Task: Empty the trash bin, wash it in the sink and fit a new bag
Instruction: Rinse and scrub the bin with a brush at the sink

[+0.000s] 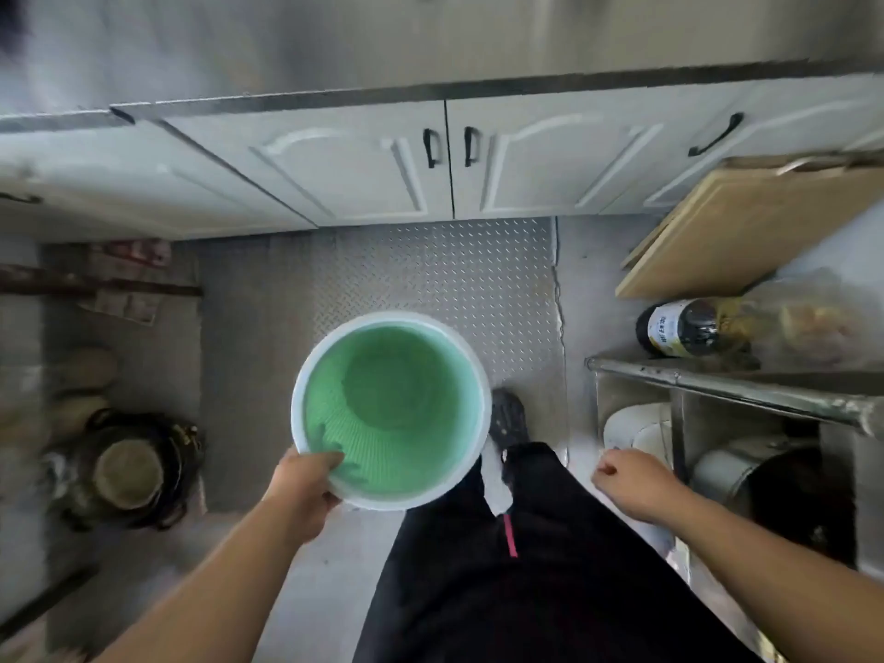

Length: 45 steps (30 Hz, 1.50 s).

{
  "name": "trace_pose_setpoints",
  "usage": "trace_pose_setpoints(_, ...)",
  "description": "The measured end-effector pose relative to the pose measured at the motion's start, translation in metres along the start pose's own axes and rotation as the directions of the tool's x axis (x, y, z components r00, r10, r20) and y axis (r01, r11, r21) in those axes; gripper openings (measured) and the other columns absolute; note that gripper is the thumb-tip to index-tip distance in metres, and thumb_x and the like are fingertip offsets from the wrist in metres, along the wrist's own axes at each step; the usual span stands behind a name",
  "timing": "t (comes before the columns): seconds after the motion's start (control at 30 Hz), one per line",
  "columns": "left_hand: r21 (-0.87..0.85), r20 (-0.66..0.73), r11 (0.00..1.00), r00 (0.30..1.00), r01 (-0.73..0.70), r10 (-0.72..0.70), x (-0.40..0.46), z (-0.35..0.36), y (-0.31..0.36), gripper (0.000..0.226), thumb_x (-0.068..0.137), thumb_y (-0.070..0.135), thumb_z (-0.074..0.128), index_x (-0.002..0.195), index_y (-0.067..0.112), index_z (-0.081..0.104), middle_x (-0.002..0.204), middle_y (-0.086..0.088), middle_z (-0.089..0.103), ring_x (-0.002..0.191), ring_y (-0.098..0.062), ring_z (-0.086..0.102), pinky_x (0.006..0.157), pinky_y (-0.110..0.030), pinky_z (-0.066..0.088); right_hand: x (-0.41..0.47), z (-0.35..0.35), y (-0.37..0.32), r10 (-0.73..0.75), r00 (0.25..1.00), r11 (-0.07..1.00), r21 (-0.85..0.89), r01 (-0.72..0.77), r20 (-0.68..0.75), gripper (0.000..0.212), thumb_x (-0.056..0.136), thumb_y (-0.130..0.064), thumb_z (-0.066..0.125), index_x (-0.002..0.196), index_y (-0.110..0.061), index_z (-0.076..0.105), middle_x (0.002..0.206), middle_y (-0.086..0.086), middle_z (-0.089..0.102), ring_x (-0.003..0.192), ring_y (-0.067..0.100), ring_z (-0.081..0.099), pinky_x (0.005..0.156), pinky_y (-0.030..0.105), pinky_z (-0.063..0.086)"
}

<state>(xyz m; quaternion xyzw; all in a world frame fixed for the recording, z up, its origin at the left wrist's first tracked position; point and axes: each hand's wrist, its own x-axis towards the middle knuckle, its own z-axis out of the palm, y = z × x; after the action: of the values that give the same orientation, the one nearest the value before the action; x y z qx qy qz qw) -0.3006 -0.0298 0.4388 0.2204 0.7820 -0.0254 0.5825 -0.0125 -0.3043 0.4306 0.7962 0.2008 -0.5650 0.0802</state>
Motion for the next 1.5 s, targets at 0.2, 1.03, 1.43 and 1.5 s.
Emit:
trace_pose_setpoints(0.2,-0.238,-0.1,0.971,0.995,-0.03,0.007,-0.063,-0.073,-0.05,0.027,0.093,-0.002,0.054,0.11,0.018,0.057,0.103,-0.014,0.068,0.088,-0.035,0.068,0.068,-0.046,0.059,-0.044,-0.045,-0.016,-0.136,0.99,0.973,-0.189,0.13,-0.023,0.026,0.085,-0.017,0.054,0.061,-0.01,0.056,0.059,-0.002,0.061,0.054,0.013,0.054,0.055,0.029,0.037)
trace_pose_setpoints(1.03,-0.994,-0.091,0.083,0.922,-0.065,-0.377,-0.147,-0.187,-0.423,0.036,0.093,-0.009,0.04,0.121,0.01,0.053,0.102,-0.012,0.07,0.091,-0.033,0.069,0.063,-0.037,0.057,-0.13,0.144,-0.313,-0.477,0.827,0.408,-0.758,0.509,0.299,0.021,0.088,-0.021,0.059,0.071,-0.01,0.063,0.055,0.001,0.066,0.06,0.023,0.064,0.066,0.041,0.057)
trace_pose_setpoints(1.43,-0.96,-0.009,-0.228,0.836,-0.16,-0.549,-0.172,-0.254,-0.584,0.036,0.091,-0.011,0.042,0.121,0.006,0.055,0.098,-0.018,0.071,0.082,-0.036,0.071,0.058,-0.038,0.058,-0.233,0.388,-0.379,-0.388,0.701,-0.199,-0.797,0.57,0.598,0.017,0.089,-0.028,0.057,0.081,-0.016,0.066,0.076,-0.002,0.071,0.07,0.016,0.065,0.067,0.031,0.052)
trace_pose_setpoints(1.5,-0.943,0.028,-0.283,0.807,-0.174,-0.591,-0.175,-0.26,-0.601,0.036,0.092,-0.01,0.042,0.121,0.008,0.054,0.097,-0.017,0.07,0.079,-0.035,0.07,0.056,-0.037,0.057,-0.233,0.4,-0.394,-0.38,0.718,-0.25,-0.812,0.528,0.583,0.017,0.089,-0.027,0.057,0.082,-0.014,0.066,0.076,-0.002,0.071,0.069,0.016,0.064,0.064,0.029,0.05)
